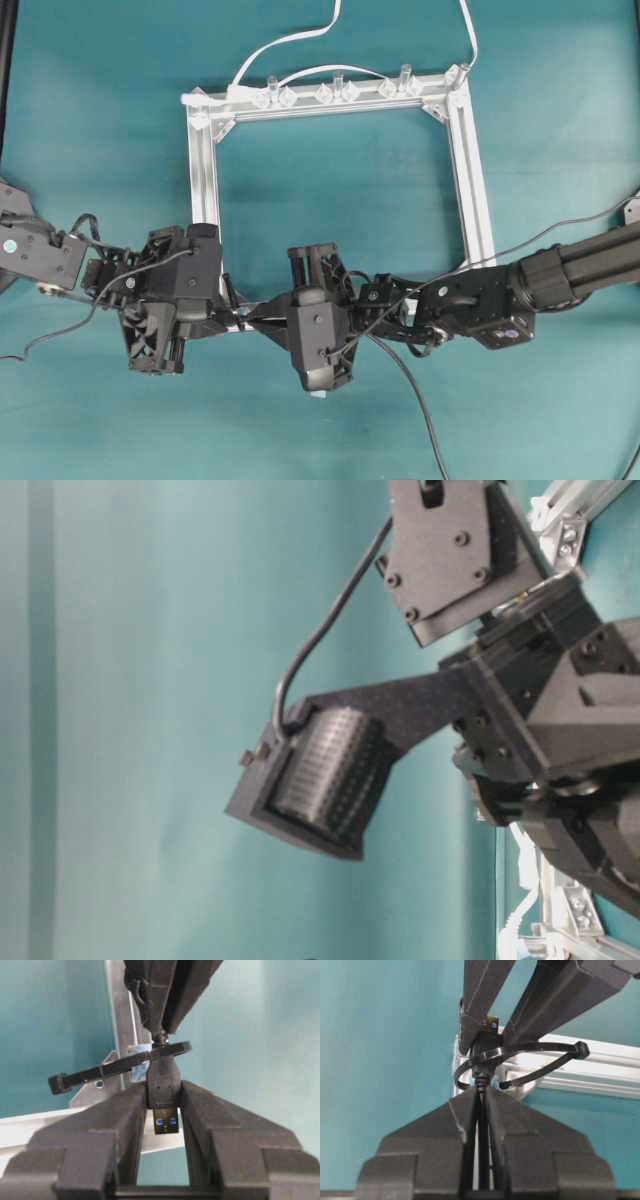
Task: Insert the wire through the string loop located on the left side.
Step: 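Move the left gripper to the plug and grasp it beyond the loop, then pull the plug leftward through the loop with the left gripper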
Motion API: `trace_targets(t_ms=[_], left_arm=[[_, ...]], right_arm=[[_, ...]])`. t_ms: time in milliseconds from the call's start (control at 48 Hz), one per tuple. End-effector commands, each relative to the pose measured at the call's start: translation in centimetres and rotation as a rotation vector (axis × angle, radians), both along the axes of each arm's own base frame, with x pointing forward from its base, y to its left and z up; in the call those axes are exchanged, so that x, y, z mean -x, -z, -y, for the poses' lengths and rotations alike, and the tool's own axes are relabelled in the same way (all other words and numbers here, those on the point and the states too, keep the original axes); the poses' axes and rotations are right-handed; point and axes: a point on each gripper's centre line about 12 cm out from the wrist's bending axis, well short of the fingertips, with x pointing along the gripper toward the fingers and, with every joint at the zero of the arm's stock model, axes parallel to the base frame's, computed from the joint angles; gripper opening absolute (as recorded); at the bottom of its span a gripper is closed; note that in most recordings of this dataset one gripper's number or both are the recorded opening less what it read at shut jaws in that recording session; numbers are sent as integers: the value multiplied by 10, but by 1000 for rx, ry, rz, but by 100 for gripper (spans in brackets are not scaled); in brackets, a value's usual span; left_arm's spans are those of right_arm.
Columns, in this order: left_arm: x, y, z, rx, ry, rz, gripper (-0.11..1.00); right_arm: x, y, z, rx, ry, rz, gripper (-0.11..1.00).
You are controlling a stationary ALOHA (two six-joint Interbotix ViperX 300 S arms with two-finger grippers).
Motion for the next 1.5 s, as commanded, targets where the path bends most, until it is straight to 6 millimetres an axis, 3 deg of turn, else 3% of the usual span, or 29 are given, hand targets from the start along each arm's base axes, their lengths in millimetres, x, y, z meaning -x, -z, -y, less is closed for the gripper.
trace_targets(t_ms=[0,188,229,479,583,1021,1479], left_arm=[[-3,-10,3,7,10,43,22],[-3,-10,3,8,9,42,22],[-3,-10,3,7,9,41,22],[-3,-10,3,8,9,42,22],[-3,-11,3,8,9,44,22],[4,-11,1,6,9,29,22],[47,-26,-9,-3,15,-47,22]], right_arm=[[-6,-20,2,-8,11,57,4],[-6,-19,2,-12,12,54,5],[-7,-20,2,-13,14,58,9],[-5,-18,2,-12,16,53,80],[-5,-18,2,-13,15,52,95],[-5,-18,2,-13,15,52,95],[-5,-18,2,-11,15,53,95]])
